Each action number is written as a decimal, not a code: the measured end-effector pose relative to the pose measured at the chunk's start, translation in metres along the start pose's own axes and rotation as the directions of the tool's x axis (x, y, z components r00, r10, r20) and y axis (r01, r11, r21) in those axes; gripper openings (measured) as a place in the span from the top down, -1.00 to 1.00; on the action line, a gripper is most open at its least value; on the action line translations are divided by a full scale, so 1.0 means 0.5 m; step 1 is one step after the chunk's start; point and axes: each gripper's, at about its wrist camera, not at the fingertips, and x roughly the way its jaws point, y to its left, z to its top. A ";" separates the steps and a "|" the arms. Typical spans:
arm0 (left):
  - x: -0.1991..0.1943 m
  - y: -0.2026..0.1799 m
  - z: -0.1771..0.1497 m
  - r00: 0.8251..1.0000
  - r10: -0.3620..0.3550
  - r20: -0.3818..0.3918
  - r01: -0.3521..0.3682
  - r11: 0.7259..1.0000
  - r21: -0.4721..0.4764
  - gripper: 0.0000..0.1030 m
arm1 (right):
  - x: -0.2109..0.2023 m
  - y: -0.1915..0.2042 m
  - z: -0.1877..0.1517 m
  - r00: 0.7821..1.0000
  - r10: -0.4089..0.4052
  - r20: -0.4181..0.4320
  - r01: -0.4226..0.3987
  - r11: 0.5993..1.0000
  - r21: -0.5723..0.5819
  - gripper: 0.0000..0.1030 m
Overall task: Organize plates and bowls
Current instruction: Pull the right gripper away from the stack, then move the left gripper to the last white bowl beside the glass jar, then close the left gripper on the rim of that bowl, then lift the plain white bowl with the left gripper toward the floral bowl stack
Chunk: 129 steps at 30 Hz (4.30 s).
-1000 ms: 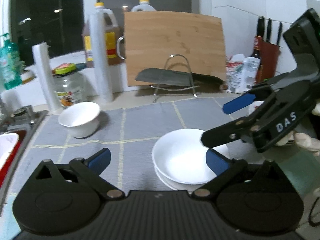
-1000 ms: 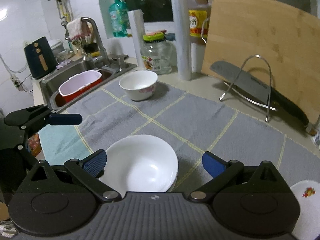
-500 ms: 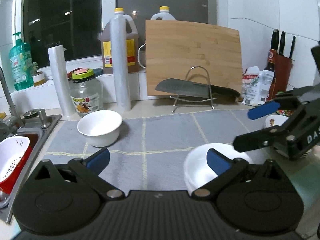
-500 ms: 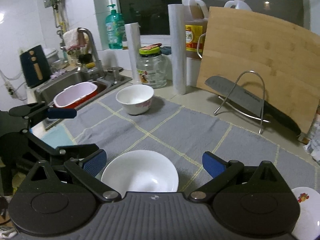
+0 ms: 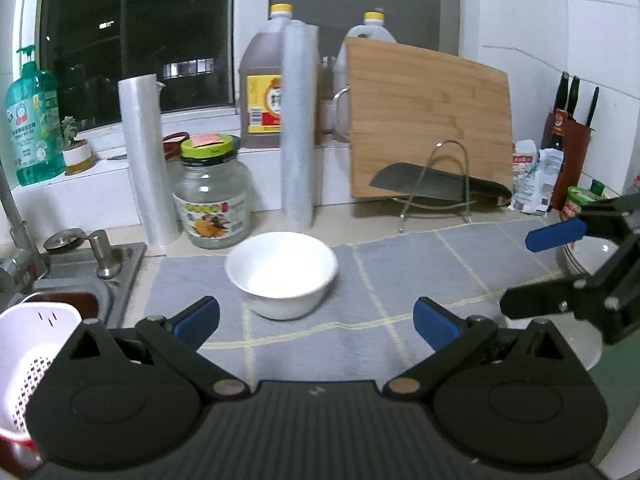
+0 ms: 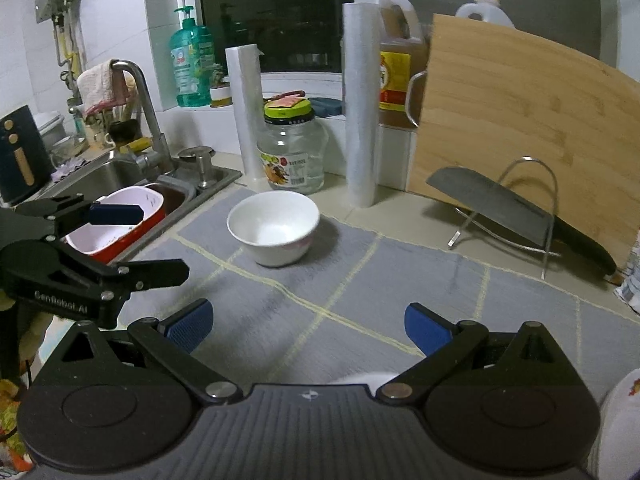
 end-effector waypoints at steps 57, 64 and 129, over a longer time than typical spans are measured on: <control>0.378 0.180 0.074 0.930 -0.284 -0.233 0.287 0.958 -0.018 -0.65 | 0.389 0.123 0.107 0.981 -0.136 -0.138 0.135 0.991 -0.017 -0.93; 0.376 0.179 0.077 0.923 -0.311 -0.228 0.313 0.949 -0.027 -0.63 | 0.392 0.122 0.109 0.984 -0.118 -0.130 0.116 0.993 -0.023 -0.78; 0.156 -0.005 0.084 0.937 -0.329 -0.115 0.332 0.943 0.010 -0.54 | 0.128 0.102 0.049 0.998 -0.035 -0.042 0.032 0.996 -0.080 -0.77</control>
